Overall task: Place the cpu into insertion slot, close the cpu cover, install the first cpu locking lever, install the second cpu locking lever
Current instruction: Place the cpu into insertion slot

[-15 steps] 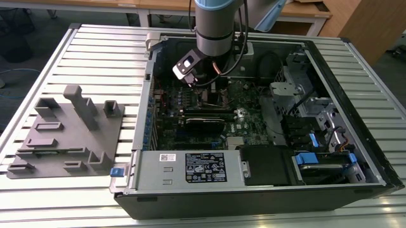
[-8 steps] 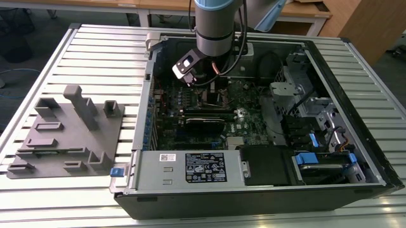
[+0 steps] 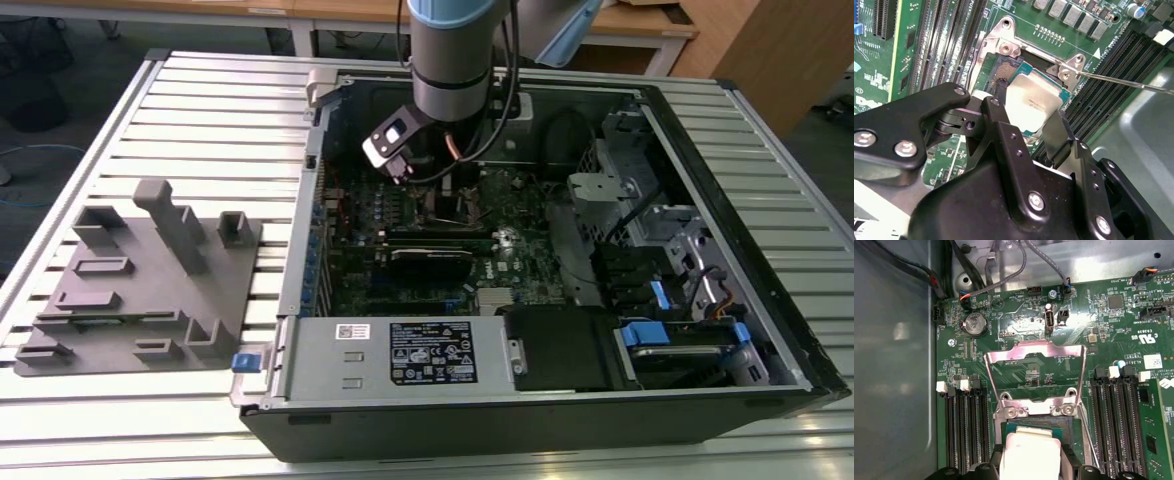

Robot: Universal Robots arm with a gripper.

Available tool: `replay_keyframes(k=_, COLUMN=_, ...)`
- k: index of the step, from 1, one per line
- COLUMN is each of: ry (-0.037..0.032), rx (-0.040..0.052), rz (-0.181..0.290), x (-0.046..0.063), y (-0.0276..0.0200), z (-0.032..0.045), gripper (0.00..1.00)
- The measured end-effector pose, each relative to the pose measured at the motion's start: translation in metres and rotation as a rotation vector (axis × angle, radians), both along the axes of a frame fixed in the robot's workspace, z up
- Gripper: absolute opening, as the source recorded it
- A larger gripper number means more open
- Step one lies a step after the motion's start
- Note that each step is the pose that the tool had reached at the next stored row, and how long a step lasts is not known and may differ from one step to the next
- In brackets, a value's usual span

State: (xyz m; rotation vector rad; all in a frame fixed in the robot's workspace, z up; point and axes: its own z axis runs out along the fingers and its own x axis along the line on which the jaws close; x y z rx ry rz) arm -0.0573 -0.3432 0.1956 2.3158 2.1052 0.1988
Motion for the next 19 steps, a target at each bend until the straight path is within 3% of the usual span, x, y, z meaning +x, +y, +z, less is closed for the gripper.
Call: replay_keyframes(k=19, ry=-0.0002, rx=-0.0002, rz=0.000, x=0.0000, y=0.0001, z=-0.0006, gripper=0.53)
